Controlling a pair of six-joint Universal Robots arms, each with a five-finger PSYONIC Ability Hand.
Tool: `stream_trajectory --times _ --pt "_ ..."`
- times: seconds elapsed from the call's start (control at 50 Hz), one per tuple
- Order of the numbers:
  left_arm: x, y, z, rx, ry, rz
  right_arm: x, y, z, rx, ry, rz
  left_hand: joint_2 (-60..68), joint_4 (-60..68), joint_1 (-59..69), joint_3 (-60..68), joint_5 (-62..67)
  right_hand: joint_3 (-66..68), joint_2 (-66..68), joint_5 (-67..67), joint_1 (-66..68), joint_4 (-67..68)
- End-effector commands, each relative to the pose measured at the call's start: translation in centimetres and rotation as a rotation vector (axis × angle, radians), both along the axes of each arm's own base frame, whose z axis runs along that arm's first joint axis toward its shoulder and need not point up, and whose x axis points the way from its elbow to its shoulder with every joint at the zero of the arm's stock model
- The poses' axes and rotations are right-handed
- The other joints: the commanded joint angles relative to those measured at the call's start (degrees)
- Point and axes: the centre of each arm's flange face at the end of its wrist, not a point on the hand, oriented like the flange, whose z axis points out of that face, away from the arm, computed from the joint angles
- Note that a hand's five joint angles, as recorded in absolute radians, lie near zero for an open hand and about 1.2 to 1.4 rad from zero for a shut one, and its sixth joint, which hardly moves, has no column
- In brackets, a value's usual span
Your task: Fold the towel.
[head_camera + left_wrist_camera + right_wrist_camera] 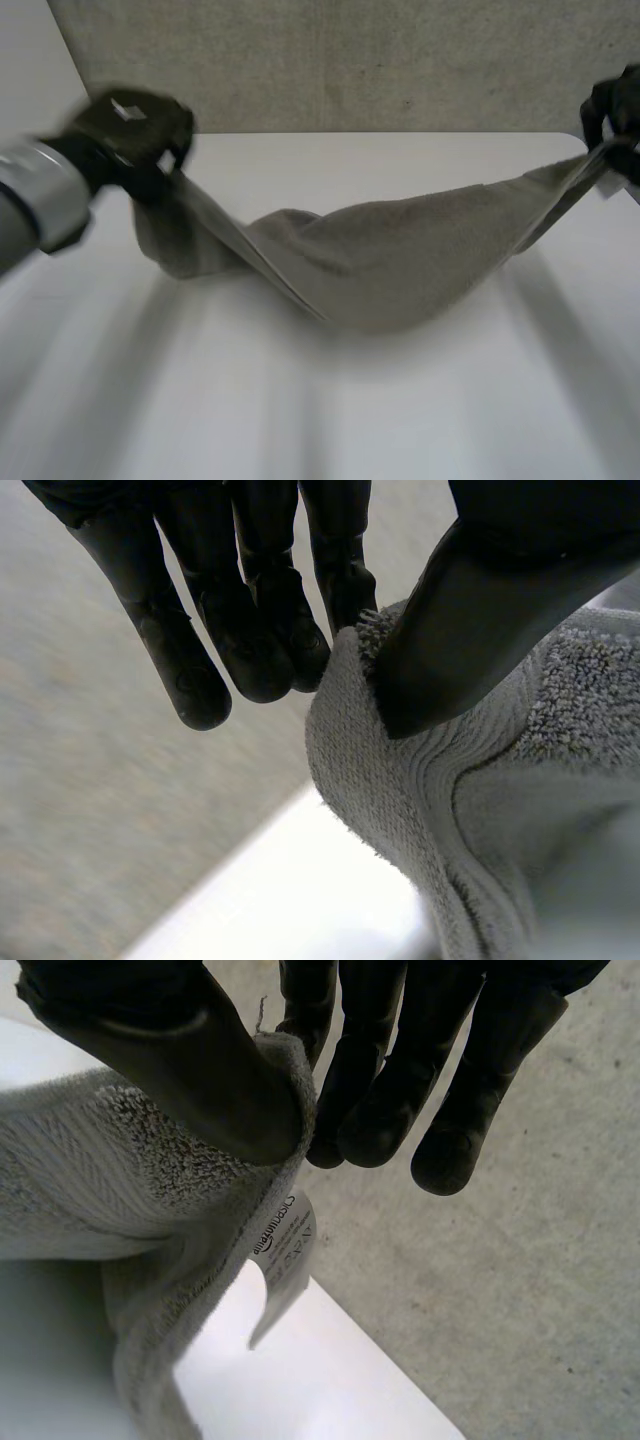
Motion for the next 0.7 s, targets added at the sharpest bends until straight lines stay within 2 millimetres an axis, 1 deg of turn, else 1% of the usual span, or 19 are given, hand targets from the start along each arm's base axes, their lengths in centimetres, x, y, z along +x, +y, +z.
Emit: stream_trajectory --times 0.02,0.04,0.1,0.14,0.16,0.2,0.22,0.3,0.42,0.46,0.48,0.52,0.54,0.58,0.6,0.64,0.66,0.68,0.7 --pt "4.7 -0.7 4.1 -0.080 0.127 0.161 -1.4 -1.4 2.3 0.092 0.055 -0.035 1.06 0.41 2.50 0.91 2.00 2.94 4.32 3.06 3.88 3.51" --pt "5.6 -1.3 3.4 -0.049 0.122 0.198 -1.5 -2.0 1.3 0.135 0.096 -0.033 1.06 0.41 2.50 0.91 2.00 2.94 4.32 3.06 3.88 3.51" --pt "5.9 -1.6 2.0 0.006 0.110 0.210 -1.4 -2.3 0.1 0.187 0.141 -0.017 1.06 0.41 2.50 0.91 2.00 2.94 4.32 3.06 3.88 3.51" --pt "6.0 -2.4 -1.7 0.138 0.076 0.226 -0.3 -1.9 -2.1 0.270 0.254 0.052 1.06 0.41 2.50 0.91 2.00 2.94 4.32 3.06 3.88 3.51" --pt "6.0 -2.4 -1.7 0.139 0.076 0.226 -0.2 -1.9 -2.1 0.271 0.254 0.053 1.06 0.41 2.50 0.91 2.00 2.94 4.32 3.06 3.88 3.51" --pt "6.0 -3.3 -5.0 0.248 0.041 0.229 0.8 -1.9 -4.7 0.356 0.375 0.086 1.06 0.41 2.50 0.91 2.00 2.94 4.32 3.06 3.88 3.51" --pt "6.0 -3.3 -5.0 0.249 0.040 0.229 0.8 -1.9 -4.7 0.356 0.375 0.086 1.06 0.41 2.50 0.91 2.00 2.94 4.32 3.06 3.88 3.51" --pt "5.9 -5.0 -8.3 0.336 -0.019 0.230 2.4 -2.6 -7.0 0.409 0.470 0.077 1.06 0.41 2.50 0.91 2.00 2.94 4.32 3.06 3.88 3.51" --pt "5.2 -7.7 -8.4 0.306 -0.029 0.217 4.7 -4.6 -7.4 0.327 0.481 0.084 1.06 0.41 2.50 0.91 2.00 2.94 4.32 3.06 3.88 3.51" --pt "3.4 -9.4 -6.8 0.224 -0.016 0.171 5.9 -6.9 -5.9 0.212 0.418 0.045 1.06 0.41 2.50 0.91 2.00 2.94 4.32 3.06 3.88 3.51" --pt "3.4 -9.4 -6.8 0.224 -0.016 0.171 5.9 -6.9 -5.9 0.211 0.418 0.045 1.06 0.41 2.50 0.91 2.00 2.94 4.32 3.06 3.88 3.51" --pt "1.6 -11.0 -3.2 0.073 0.022 0.132 7.9 -8.6 -2.5 0.029 0.305 0.008 1.06 0.41 2.50 0.91 2.00 2.94 4.32 3.06 3.88 3.51" --pt "1.6 -11.0 -3.2 0.072 0.022 0.132 7.9 -8.6 -2.5 0.028 0.304 0.008 1.06 0.41 2.50 0.91 2.00 2.94 4.32 3.06 3.88 3.51" --pt "0.8 -12.7 1.7 -0.131 0.106 0.150 9.1 -9.9 2.9 -0.207 0.117 -0.048 1.06 0.41 2.50 0.91 2.00 2.94 4.32 3.06 3.88 3.51" --pt "0.8 -12.7 1.7 -0.132 0.107 0.151 9.2 -9.9 2.9 -0.208 0.115 -0.048 1.06 0.41 2.50 0.91 2.00 2.94 4.32 3.06 3.88 3.51" --pt "1.1 -13.5 6.9 -0.331 0.272 0.194 8.7 -10.5 7.5 -0.385 -0.093 -0.104 1.06 0.41 2.50 0.91 2.00 2.94 4.32 3.06 3.88 3.51" --pt "1.1 -13.5 6.9 -0.332 0.273 0.194 8.7 -10.5 7.5 -0.386 -0.094 -0.104 1.06 0.41 2.50 0.91 2.00 2.94 4.32 3.06 3.88 3.51" --pt "1.5 -13.6 8.9 -0.401 0.367 0.204 8.5 -10.1 9.5 -0.452 -0.184 -0.105 1.06 0.41 2.50 0.91 2.00 2.94 4.32 3.06 3.88 3.51" --pt "1.5 -13.6 8.9 -0.402 0.368 0.204 8.5 -10.1 9.5 -0.453 -0.185 -0.105 1.06 0.41 2.50 0.91 2.00 2.94 4.32 3.06 3.88 3.51"
